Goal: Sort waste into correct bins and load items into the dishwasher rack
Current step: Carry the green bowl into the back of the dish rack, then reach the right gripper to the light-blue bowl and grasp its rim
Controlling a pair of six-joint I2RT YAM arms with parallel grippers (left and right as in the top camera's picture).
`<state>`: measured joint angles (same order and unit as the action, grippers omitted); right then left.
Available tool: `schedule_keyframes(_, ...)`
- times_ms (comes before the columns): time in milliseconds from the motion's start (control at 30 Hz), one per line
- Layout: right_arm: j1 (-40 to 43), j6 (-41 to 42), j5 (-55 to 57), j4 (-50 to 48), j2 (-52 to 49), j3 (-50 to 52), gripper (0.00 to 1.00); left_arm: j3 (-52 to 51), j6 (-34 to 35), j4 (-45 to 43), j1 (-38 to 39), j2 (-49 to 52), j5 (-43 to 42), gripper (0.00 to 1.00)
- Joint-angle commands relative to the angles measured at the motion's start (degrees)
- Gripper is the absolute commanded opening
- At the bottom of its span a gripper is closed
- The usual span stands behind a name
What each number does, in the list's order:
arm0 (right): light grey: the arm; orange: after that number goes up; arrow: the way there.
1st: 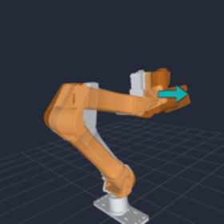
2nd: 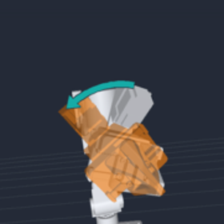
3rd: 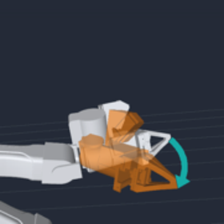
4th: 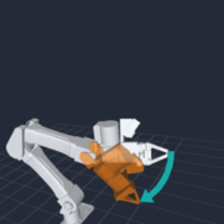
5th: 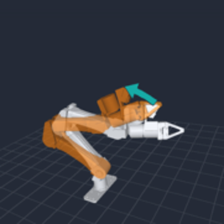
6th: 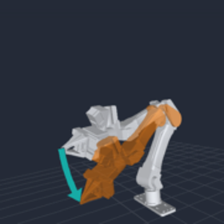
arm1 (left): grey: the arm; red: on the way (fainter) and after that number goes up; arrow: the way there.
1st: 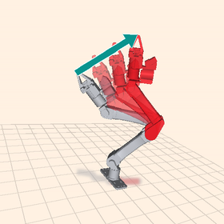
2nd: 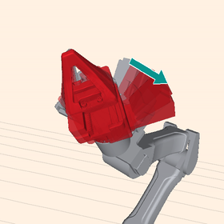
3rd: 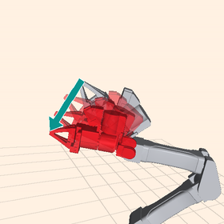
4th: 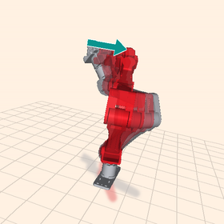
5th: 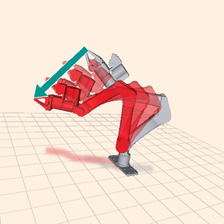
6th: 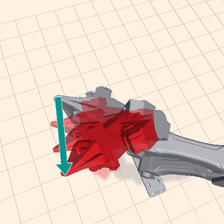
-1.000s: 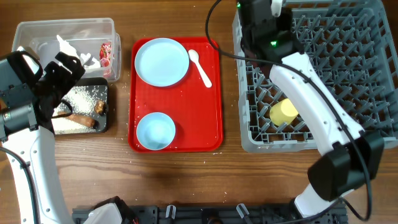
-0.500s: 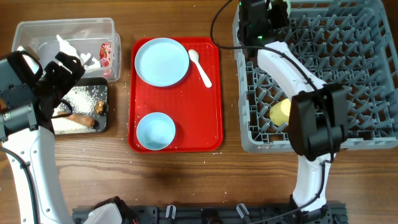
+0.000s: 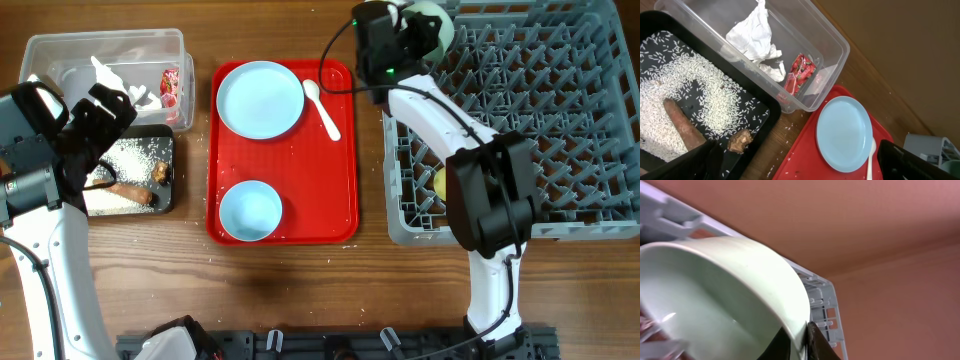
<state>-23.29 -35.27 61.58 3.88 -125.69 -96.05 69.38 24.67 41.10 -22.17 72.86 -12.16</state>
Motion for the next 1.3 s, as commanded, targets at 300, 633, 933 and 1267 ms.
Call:
schedule_keyframes(300, -3.9, -0.6, -5.4, 4.5, 2.7, 0.0, 1.00, 0.6, -0.9, -0.2, 0.1, 0.1, -0.9, 1.00)
schedule_keyframes(633, -5.6, 24.4, -57.4, 26.6, 17.4, 0.0, 1.00, 0.6, -0.9, -0.2, 0.1, 0.1, -0.9, 1.00)
schedule_keyframes(933, -11.5, 55.5, -81.3, 36.3, 14.1, 8.1, 0.74, 0.6, -0.9, -0.2, 0.1, 0.1, -0.9, 1.00)
schedule_keyframes(1267, -21.4, 68.5, -71.2, 29.8, 9.6, 16.3, 0.50, 0.6, -0.9, -0.2, 0.1, 0.1, -0.9, 1.00)
